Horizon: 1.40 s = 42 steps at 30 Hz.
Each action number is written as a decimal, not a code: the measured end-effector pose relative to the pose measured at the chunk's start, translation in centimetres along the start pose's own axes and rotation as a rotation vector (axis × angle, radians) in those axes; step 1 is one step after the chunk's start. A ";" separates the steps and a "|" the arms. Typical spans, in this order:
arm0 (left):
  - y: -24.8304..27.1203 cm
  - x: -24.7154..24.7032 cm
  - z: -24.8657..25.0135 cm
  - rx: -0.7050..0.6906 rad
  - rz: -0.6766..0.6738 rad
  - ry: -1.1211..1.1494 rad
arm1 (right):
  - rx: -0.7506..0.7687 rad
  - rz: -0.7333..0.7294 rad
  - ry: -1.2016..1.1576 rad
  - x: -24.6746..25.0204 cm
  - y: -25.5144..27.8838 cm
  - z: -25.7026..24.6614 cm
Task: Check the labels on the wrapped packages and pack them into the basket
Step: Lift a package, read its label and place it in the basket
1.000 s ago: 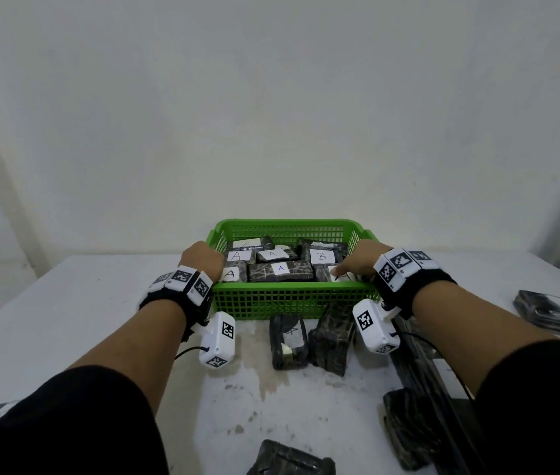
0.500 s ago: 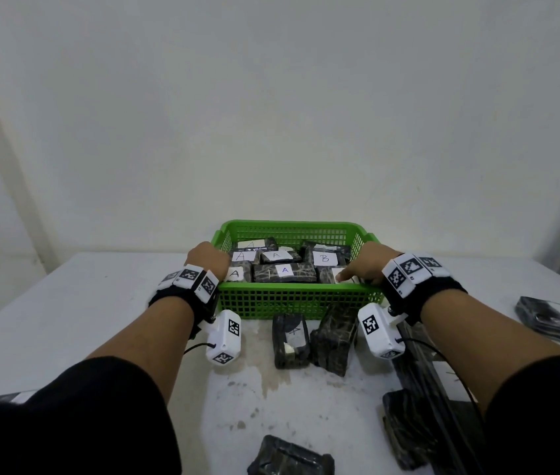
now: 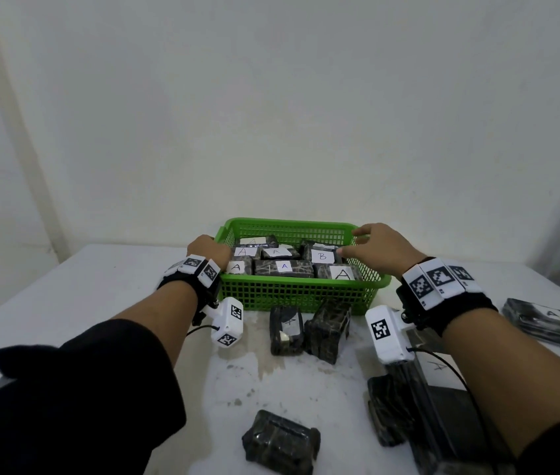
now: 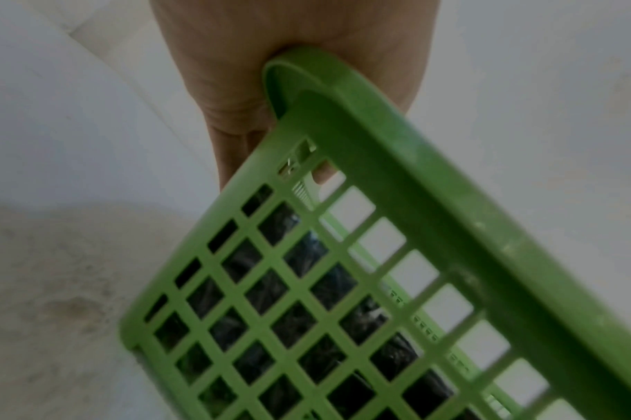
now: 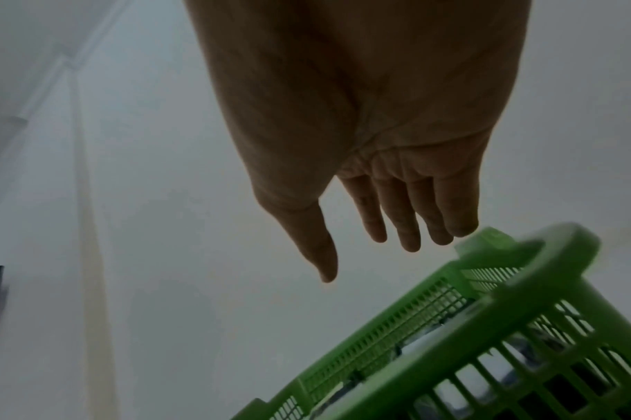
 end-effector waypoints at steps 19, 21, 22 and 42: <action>9.6 11.8 0.4 -0.204 -0.051 -0.173 | 0.304 -0.218 0.136 -4.6 13.4 -7.6; 11.5 14.1 0.0 -0.222 -0.061 -0.199 | 0.340 -0.260 0.129 -5.6 15.0 -9.1; 12.4 15.3 -0.5 -0.226 -0.070 -0.213 | 0.359 -0.276 0.122 -6.2 15.8 -9.9; 19.1 19.9 -19.1 -0.162 -0.364 -0.124 | 0.464 -0.555 0.059 -23.2 20.4 -18.1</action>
Point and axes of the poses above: each hand's wrist, its own y-axis away from the middle knuckle, its own x-axis out of the back of the hand, z = x × y, the point moved 4 cm from there along -y, towards the middle knuckle, and after that the axes turned 6 degrees about -x, right-handed, at the moved point
